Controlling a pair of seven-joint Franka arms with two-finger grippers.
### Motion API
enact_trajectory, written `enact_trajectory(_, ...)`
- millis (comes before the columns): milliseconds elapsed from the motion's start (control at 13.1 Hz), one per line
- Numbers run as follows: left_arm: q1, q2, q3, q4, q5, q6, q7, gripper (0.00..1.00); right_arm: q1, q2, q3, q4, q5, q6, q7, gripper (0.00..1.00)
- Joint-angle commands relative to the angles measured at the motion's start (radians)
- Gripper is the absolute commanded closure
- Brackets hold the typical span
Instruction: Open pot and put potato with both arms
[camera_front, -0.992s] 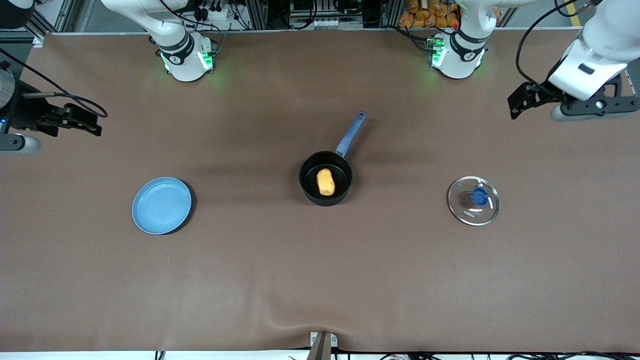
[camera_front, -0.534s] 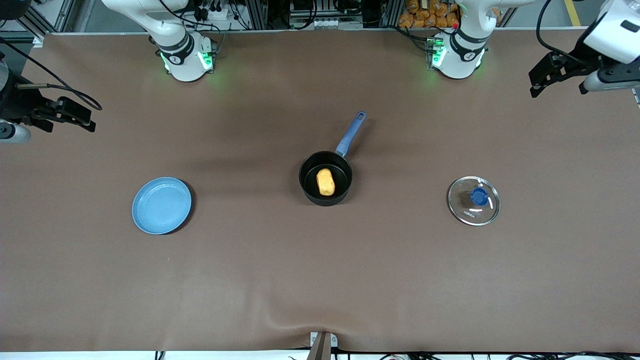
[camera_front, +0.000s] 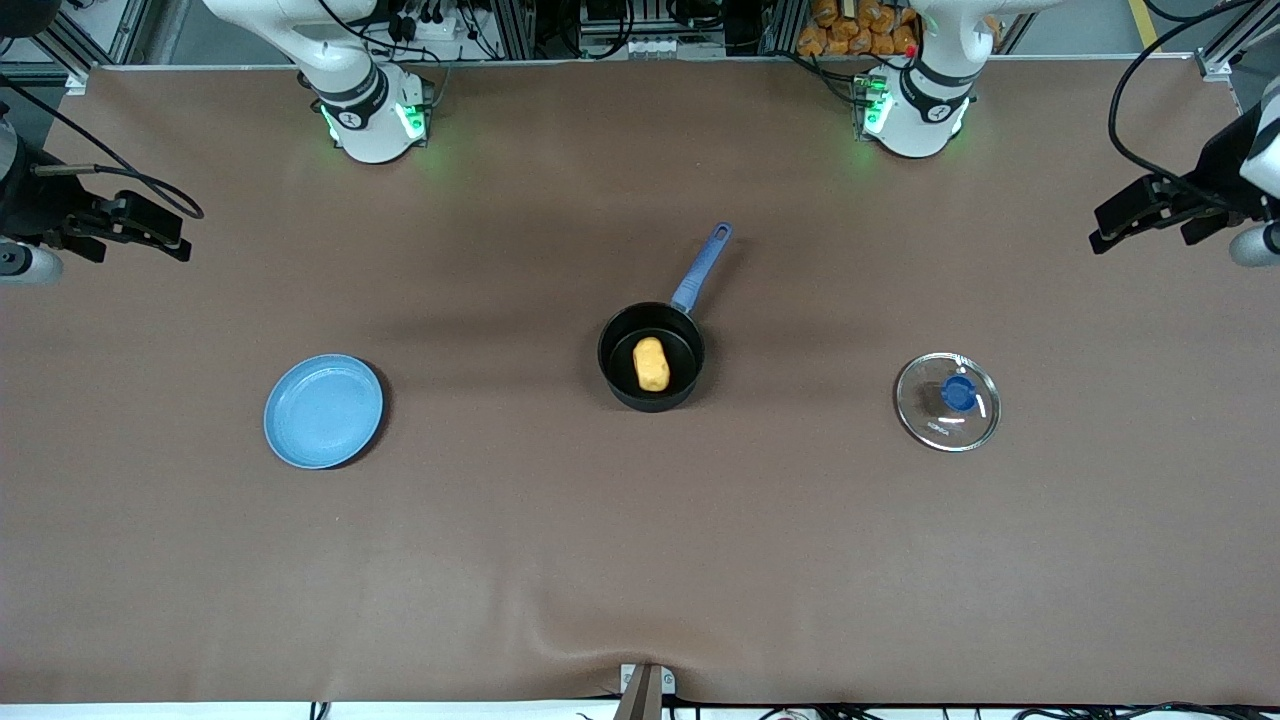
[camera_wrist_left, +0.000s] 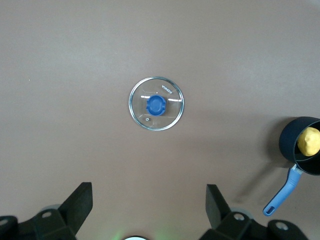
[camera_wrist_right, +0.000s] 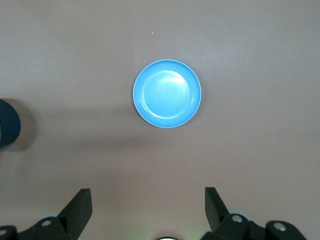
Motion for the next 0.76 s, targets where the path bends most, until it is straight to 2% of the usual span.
enact_trajectory(0, 0.0, 0.001, -0.003, 0.033, -0.008, -0.032, 0.001, 0.0, -0.015, -0.018, 0.017, -0.003, -0.007, -0.01, -0.01, 0.0)
enact_trajectory(686, -0.003, -0.01, -0.009, 0.025, 0.018, -0.061, 0.008, 0.0, -0.016, -0.018, 0.017, -0.003, -0.007, -0.016, -0.012, 0.0)
